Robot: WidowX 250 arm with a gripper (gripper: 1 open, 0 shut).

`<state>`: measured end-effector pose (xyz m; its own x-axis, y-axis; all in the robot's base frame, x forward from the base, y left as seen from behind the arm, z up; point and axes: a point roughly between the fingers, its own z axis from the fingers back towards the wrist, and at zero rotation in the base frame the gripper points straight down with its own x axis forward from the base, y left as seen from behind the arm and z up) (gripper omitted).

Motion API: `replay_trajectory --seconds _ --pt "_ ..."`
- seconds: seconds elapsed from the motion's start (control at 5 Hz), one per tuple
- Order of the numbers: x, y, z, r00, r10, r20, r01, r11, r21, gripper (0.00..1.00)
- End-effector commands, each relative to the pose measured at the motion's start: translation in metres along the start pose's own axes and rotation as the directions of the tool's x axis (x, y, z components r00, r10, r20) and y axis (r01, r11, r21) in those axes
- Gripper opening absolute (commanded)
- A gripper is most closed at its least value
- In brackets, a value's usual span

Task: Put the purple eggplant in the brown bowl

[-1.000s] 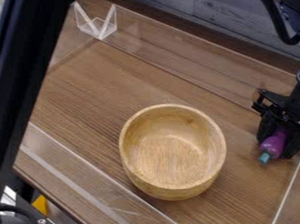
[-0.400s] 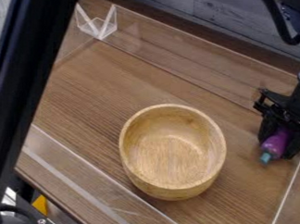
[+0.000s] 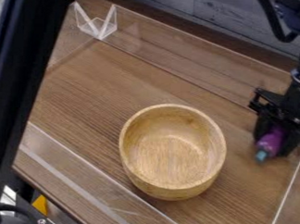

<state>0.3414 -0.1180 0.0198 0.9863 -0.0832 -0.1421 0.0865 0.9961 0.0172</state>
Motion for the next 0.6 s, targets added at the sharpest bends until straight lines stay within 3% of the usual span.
replay_trajectory --seconds 0.0,0.2,0.4 --pt "-0.007 0.012 0.032 0.995 0.084 0.058 -0.083 0.996 -0.019 0.0" --pt "-0.015 0.016 0.049 0.992 0.109 0.065 -0.108 0.994 -0.026 0.0" --pt "-0.03 0.024 0.086 0.985 0.135 0.108 -0.131 0.99 -0.05 0.0"
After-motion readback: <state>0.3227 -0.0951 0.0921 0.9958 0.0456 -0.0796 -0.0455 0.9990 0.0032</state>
